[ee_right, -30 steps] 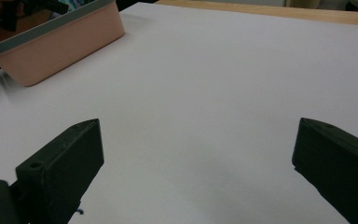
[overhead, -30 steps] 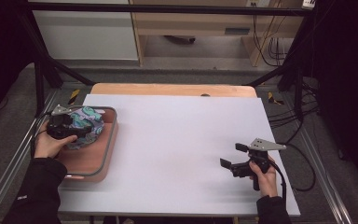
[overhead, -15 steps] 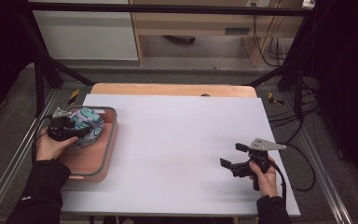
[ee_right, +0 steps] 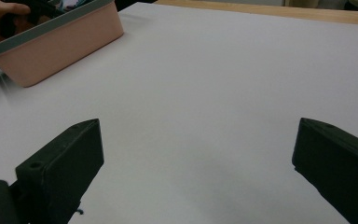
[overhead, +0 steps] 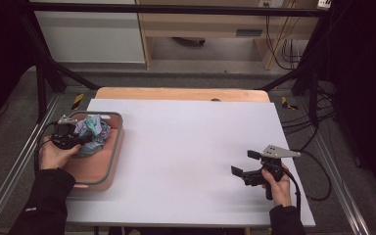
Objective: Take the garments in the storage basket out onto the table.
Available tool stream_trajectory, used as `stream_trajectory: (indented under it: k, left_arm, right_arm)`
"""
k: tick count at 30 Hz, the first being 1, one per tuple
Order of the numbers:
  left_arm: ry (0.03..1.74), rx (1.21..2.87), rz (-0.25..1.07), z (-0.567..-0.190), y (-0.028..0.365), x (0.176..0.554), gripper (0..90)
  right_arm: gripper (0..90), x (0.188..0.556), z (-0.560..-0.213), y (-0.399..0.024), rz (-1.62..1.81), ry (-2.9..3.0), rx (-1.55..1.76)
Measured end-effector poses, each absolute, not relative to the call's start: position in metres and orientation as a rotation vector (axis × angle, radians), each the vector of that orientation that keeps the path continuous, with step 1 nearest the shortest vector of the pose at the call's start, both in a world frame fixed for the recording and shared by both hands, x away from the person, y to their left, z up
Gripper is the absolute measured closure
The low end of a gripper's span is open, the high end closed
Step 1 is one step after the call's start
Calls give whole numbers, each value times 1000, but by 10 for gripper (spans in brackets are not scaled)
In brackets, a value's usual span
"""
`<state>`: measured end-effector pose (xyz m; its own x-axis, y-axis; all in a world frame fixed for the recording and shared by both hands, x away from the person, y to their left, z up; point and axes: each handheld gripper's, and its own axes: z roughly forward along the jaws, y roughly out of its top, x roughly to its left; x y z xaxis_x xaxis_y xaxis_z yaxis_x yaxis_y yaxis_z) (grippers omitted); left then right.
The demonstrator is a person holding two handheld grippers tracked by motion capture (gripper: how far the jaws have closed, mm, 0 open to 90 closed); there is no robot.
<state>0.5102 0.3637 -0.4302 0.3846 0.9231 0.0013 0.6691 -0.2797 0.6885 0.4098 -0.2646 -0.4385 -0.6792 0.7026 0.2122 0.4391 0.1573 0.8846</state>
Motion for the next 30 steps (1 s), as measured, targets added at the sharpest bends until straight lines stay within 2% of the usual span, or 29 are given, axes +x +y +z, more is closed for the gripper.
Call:
stream_trajectory:
  k: [11,30]
  left_arm:
    - [1362,2019,502,-418,365,506,744]
    - [1275,2006,535,-366,366,488,750]
  right_arm:
    - [24,410,-438,-265,1538,2185,1113]
    - [24,409,-437,-266,1540,2182,1105]
